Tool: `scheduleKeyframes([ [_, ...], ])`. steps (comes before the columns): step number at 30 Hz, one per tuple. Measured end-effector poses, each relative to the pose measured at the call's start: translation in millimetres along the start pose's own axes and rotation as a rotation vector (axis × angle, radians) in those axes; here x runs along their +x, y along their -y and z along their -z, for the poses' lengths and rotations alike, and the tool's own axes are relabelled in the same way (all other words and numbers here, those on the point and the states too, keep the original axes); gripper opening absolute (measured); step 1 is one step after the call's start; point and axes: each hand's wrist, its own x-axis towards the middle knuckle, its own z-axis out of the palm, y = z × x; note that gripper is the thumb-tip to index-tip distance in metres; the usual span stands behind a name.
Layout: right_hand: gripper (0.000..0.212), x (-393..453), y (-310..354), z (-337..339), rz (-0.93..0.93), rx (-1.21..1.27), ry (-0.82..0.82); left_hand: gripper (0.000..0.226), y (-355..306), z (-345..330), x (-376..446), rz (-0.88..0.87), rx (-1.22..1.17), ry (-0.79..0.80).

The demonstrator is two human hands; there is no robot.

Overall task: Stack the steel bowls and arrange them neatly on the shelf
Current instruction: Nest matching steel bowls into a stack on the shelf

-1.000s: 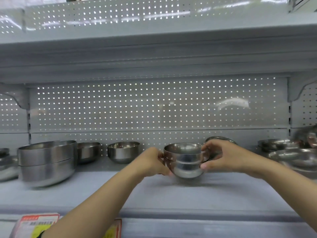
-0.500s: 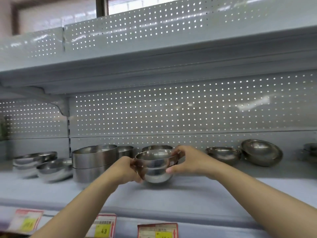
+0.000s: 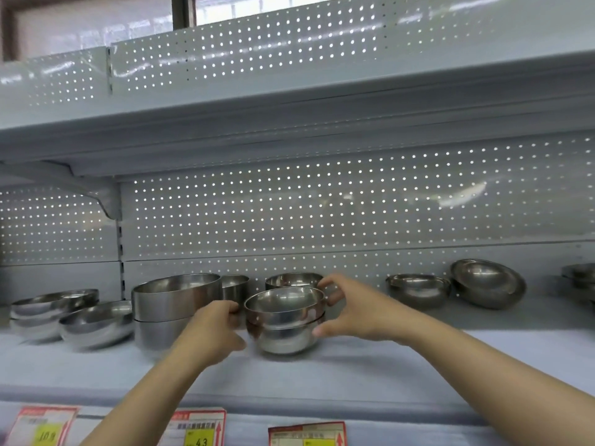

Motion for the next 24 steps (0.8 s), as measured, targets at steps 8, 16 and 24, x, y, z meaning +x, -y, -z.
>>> scheduleKeyframes([
  [8,0.032,-16,-40,95,-0.028,-0.086,-0.35,0.044,-124,-15,-22,-0.387,0.099,-0.282],
  [16,0.037,27,-112,125,-0.268,-0.374,-0.188,0.04,-248,-128,72,-0.358,0.142,0.025],
  [24,0.014,39,-166,97,-0.266,-0.497,-0.181,0.03,-224,-175,97,-0.377,0.255,0.151],
])
